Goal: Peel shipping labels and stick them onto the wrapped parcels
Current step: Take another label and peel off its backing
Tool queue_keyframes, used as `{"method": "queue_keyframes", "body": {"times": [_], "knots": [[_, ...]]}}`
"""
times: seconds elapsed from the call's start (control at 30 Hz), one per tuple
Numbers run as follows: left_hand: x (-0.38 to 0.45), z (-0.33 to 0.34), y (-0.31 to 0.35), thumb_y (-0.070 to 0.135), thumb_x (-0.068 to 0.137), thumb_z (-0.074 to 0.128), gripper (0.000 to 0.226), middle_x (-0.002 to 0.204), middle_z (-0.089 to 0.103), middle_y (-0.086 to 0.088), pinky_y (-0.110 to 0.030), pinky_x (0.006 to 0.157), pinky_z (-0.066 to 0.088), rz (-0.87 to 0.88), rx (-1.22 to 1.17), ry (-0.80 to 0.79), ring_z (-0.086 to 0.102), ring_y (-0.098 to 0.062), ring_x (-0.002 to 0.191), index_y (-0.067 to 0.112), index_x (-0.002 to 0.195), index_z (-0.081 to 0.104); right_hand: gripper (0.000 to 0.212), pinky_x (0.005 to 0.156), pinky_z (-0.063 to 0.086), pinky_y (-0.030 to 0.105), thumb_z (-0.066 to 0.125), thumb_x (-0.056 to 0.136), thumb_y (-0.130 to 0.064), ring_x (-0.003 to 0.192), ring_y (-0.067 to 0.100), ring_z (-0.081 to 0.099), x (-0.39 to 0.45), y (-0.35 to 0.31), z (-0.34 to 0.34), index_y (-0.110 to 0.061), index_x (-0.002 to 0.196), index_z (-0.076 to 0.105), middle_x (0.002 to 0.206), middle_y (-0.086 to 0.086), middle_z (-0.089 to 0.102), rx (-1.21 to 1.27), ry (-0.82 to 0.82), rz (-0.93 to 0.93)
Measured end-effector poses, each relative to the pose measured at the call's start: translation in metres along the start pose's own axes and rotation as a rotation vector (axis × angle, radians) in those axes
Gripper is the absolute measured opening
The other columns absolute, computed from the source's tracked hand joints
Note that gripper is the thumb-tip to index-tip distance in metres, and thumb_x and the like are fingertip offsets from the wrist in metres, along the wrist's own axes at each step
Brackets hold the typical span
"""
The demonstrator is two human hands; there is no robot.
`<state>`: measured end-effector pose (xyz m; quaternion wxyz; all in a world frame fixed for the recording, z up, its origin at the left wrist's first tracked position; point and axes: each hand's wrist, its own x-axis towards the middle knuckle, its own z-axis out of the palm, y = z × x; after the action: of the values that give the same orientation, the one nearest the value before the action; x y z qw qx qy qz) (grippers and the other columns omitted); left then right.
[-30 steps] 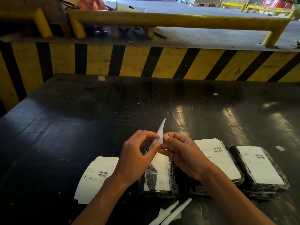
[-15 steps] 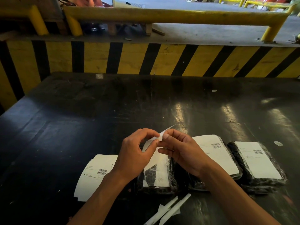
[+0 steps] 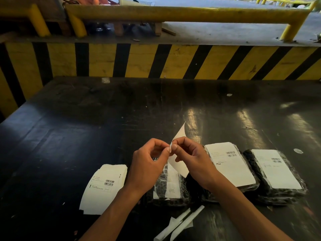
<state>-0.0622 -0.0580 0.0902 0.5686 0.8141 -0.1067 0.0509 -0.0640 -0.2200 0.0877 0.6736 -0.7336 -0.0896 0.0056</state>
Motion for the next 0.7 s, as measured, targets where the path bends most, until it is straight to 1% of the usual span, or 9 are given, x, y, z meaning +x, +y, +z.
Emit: {"method": "queue_keyframes", "body": {"times": [0.1,0.2,0.33,0.43,0.5,0.6,0.7], "knots": [[0.0,0.0,-0.002,0.031,0.088,0.069,0.016,0.095,0.073,0.01,-0.022,0.081,0.059,-0.066,-0.048,-0.025,0.07,-0.004,0.09,0.021,0.101,0.067,0.016,0.073,0.052,0.029,0.059,0.095,-0.022,0.083,0.012,0.064,-0.001,0.003,-0.001,-0.008,0.098,0.066,0.086,0.002,0.069,-0.014,-0.005,-0.001],[-0.002,0.0,-0.004,0.03,0.085,0.073,0.019,0.096,0.074,0.009,-0.021,0.081,0.059,-0.111,-0.086,-0.065,0.071,-0.004,0.091,0.021,0.101,0.067,0.017,0.073,0.051,0.029,0.059,0.095,-0.021,0.082,0.01,0.063,-0.002,0.006,-0.004,-0.006,0.098,0.067,0.086,-0.001,0.069,0.014,-0.017,0.042],[-0.004,0.002,-0.009,0.03,0.084,0.073,0.016,0.094,0.074,0.009,-0.022,0.08,0.059,-0.155,-0.086,-0.065,0.071,-0.003,0.09,0.023,0.098,0.067,0.018,0.077,0.052,0.031,0.06,0.096,-0.021,0.086,0.016,0.065,-0.002,0.01,-0.008,-0.005,0.099,0.068,0.09,0.006,0.07,0.016,-0.059,0.081],[-0.005,0.003,-0.012,0.026,0.088,0.071,0.012,0.096,0.075,0.008,-0.029,0.084,0.06,-0.181,-0.089,-0.07,0.072,-0.005,0.091,0.021,0.098,0.067,0.018,0.076,0.052,0.029,0.06,0.096,-0.02,0.085,0.014,0.065,-0.003,0.012,-0.008,-0.004,0.099,0.068,0.089,0.005,0.07,0.016,-0.057,0.091],[-0.006,0.003,-0.012,0.027,0.086,0.073,0.016,0.097,0.076,0.006,-0.032,0.085,0.06,-0.192,-0.116,-0.092,0.072,-0.007,0.093,0.019,0.099,0.067,0.017,0.075,0.051,0.028,0.06,0.096,-0.019,0.082,0.012,0.063,-0.003,0.013,-0.007,-0.004,0.097,0.069,0.086,0.004,0.07,0.014,-0.052,0.095],[-0.008,0.003,-0.012,0.026,0.083,0.077,0.02,0.096,0.076,0.005,-0.031,0.084,0.06,-0.201,-0.137,-0.102,0.073,-0.007,0.092,0.018,0.098,0.067,0.016,0.075,0.05,0.028,0.061,0.095,-0.018,0.081,0.011,0.062,-0.002,0.014,-0.008,-0.006,0.095,0.071,0.084,0.002,0.07,0.022,-0.058,0.127],[-0.008,0.004,-0.013,0.024,0.085,0.074,0.016,0.094,0.077,0.004,-0.031,0.084,0.06,-0.205,-0.143,-0.095,0.073,-0.006,0.09,0.016,0.097,0.067,0.017,0.077,0.05,0.03,0.062,0.095,-0.021,0.085,0.013,0.064,-0.002,0.016,-0.009,-0.007,0.095,0.071,0.087,0.004,0.072,0.039,-0.074,0.165]]}}
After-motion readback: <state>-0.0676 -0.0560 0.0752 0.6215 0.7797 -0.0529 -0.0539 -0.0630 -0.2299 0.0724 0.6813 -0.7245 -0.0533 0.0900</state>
